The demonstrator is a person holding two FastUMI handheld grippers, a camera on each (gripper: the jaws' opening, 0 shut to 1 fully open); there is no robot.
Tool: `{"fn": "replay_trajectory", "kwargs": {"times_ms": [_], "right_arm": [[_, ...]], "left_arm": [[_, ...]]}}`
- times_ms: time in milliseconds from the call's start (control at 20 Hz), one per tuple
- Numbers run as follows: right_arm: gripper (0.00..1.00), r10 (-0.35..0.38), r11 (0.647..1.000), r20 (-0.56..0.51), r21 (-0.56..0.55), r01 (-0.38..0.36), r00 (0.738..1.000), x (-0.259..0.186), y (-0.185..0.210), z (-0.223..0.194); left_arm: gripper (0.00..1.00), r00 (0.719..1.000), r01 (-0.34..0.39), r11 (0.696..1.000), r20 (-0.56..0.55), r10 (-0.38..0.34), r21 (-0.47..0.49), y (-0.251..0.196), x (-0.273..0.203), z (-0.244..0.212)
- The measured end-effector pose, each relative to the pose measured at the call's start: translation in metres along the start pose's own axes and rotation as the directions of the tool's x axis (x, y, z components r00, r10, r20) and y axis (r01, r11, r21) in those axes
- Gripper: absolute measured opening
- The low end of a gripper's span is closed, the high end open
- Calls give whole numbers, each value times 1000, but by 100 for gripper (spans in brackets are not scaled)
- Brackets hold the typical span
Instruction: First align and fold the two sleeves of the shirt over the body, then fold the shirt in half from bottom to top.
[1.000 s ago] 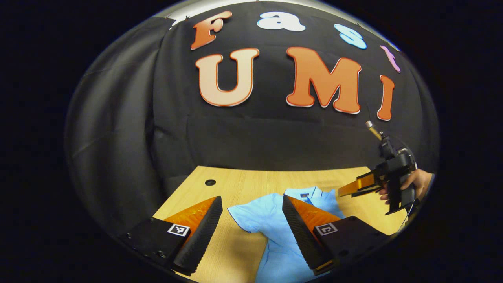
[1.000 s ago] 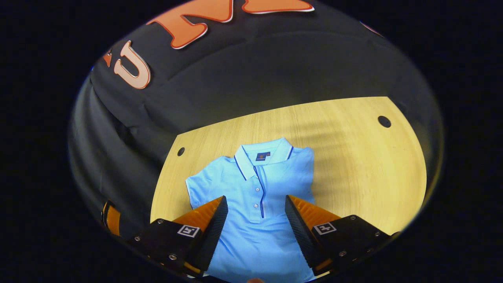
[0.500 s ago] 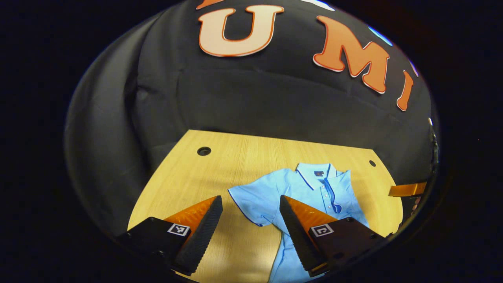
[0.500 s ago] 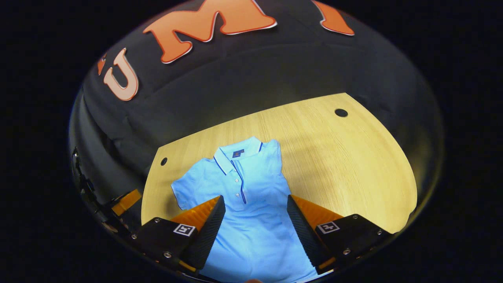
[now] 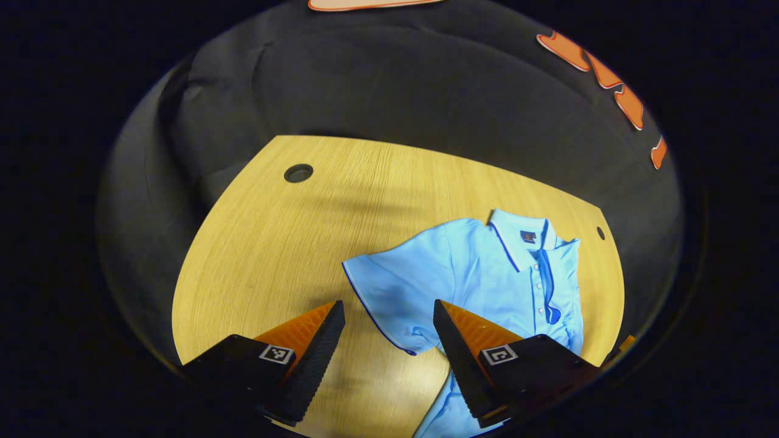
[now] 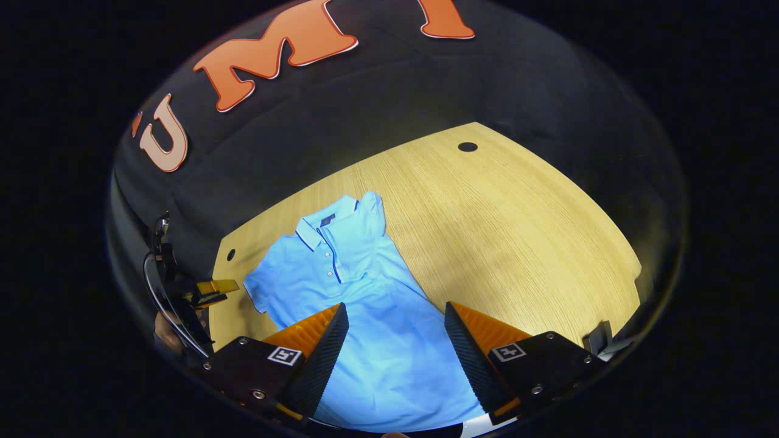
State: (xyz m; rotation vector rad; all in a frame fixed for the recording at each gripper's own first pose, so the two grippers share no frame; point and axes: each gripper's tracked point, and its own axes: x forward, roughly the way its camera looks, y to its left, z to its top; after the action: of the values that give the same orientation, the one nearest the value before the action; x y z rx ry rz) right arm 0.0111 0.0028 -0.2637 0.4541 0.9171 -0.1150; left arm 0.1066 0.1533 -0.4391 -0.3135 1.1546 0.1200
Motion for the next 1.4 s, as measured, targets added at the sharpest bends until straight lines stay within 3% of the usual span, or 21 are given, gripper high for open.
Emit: {"fn": "replay_trajectory", "kwargs": {"times_ms": [150,200,300,500,700,800,950,1100,1400], "right_arm": [[98,-21,1000,-4,20,21,1000,-6,-11,-9],[98,-21,999,-4,31,21,1000,-9,-13,-12],[98,-24,999,-1,45,24,1000,-13,-17,-15],[98,-19,996,4,92,19,1000,-17,-22,-15],[99,-26,993,21,113,24,999,-19,-26,-13],[98,-26,990,11,137,25,1000,-22,-28,-17],[98,-32,987,23,157,28,999,-27,-37,-19],[98,-34,983,20,179,30,999,-33,-42,-20],[99,-70,977,26,206,63,997,-41,-62,-24]], "left_arm": [[99,996,-41,999,-74,41,-2,5,26,-10],[93,994,-56,998,-95,56,5,7,30,-14],[94,988,-81,997,-135,80,0,8,38,-20],[89,979,-110,993,-176,103,-35,6,52,-31],[87,978,-129,992,-163,129,9,2,59,-24],[69,981,-88,994,-166,97,57,-5,60,-20],[14,985,-53,997,-163,61,53,-9,59,-17],[9,990,53,998,-133,-47,38,-25,55,-13],[9,993,118,987,-34,-115,106,-43,35,14]]}}
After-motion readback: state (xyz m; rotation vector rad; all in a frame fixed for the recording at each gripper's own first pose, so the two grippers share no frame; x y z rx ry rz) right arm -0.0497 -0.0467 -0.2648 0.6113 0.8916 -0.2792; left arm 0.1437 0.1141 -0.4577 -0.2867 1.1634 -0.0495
